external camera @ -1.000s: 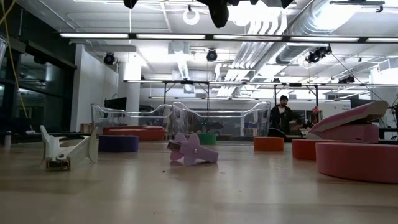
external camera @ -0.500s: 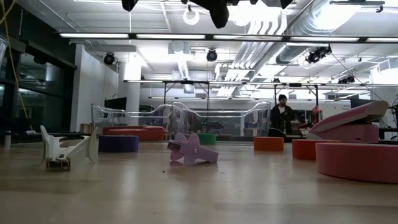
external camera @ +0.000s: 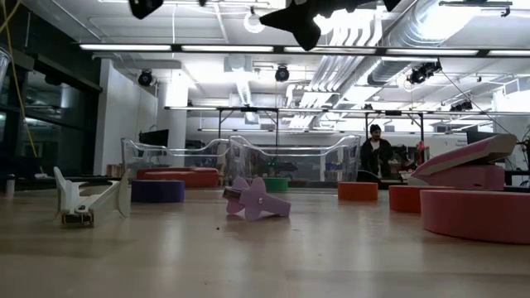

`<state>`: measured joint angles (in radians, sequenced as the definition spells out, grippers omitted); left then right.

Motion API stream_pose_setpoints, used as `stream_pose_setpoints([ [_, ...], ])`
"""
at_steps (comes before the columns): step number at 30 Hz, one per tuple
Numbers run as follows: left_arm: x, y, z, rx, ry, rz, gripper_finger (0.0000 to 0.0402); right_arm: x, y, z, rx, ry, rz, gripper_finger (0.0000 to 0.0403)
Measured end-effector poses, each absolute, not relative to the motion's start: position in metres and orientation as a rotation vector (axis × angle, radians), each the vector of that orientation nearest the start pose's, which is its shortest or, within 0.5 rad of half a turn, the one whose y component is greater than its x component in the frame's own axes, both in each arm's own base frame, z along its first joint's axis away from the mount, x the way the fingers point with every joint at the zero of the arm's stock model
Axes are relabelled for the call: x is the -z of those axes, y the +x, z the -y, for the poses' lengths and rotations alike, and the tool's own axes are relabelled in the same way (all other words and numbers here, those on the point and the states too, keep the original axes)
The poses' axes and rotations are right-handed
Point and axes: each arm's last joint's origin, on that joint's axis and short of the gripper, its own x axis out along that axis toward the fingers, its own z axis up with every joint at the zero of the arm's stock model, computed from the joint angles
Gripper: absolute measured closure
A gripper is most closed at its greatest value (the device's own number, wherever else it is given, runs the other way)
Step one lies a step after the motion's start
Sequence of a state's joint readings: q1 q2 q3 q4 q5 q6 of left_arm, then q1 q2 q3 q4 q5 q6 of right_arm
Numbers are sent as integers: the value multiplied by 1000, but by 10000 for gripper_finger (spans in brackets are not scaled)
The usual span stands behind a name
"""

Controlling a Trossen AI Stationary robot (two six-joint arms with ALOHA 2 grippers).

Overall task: Pick and place Stapler, Stapler remover, tape
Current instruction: Put the top gray stapler remover into the bottom transparent bin

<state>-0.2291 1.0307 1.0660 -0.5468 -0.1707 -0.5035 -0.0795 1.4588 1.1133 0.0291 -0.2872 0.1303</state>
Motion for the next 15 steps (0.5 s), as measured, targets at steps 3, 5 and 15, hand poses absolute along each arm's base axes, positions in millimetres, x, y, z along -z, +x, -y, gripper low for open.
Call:
stream_pose_setpoints([
  [3,-347,196,44,2,-486,-617,321,-310,329,19,-155,178,-348,155],
  [5,-344,191,46,46,-549,-696,321,-309,328,20,-138,161,-351,155],
  [15,-326,171,50,155,-714,-1078,321,-303,326,21,-67,154,-416,155],
])
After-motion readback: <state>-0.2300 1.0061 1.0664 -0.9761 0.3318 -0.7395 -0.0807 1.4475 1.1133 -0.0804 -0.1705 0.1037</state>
